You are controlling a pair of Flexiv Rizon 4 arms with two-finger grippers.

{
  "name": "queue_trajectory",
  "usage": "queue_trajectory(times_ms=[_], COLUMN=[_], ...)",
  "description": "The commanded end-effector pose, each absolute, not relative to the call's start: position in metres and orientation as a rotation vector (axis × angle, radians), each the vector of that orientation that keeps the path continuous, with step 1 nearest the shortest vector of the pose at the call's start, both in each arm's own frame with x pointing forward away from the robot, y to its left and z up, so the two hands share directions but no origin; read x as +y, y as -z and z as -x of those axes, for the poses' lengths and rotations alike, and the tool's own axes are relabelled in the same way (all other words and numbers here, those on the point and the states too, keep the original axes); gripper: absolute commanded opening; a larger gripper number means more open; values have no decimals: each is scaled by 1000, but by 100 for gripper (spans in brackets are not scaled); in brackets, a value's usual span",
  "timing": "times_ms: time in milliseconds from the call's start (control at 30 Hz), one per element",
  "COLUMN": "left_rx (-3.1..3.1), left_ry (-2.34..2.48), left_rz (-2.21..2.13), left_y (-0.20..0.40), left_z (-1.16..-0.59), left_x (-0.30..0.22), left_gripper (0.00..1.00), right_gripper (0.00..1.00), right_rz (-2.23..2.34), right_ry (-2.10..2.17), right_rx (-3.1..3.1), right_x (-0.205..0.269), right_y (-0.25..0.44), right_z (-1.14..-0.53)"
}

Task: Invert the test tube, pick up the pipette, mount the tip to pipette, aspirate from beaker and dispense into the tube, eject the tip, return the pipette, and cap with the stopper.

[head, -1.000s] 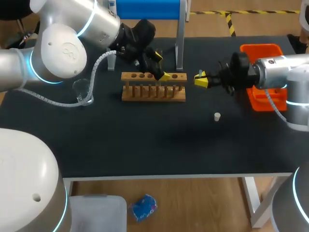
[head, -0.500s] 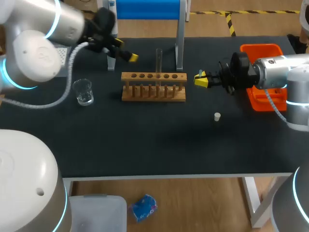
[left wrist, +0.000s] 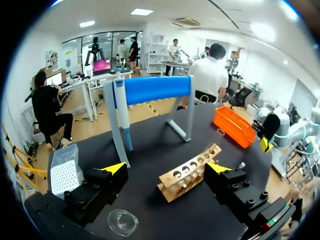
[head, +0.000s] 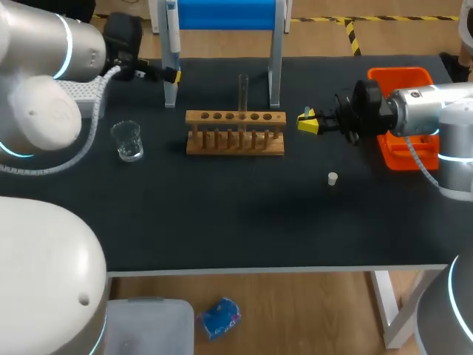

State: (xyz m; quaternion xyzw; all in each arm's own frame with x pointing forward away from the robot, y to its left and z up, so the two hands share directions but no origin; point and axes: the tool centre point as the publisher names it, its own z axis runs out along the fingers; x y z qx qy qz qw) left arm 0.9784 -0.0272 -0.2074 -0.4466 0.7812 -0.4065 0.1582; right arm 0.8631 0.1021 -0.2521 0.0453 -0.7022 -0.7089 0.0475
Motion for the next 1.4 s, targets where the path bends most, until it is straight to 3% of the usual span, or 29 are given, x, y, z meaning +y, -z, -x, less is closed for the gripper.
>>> queue_trajectory(times_ms=[33,267,700,1400], left_rx=[2163,2163,1683,1378], left_ry=[1073,1073,1082,1029], left_rz=[1311,1311,1590,1538], left_y=[210,210,244,220], left_z=[-978,-978,-1068,-1118], left_x=[-33,-33,-33,-41], left_gripper=[100,100,100,100], right_gripper=[0,0,0,0], right_rz=[-140,-140,-140,-140], right_ry=[2161,2161,2161,2161], right_rx=[-2142,-2142,-2142,-2142], right_x=[101,101,101,101], right_y=[252,252,252,252], right_z=[-863,-863,-863,-863])
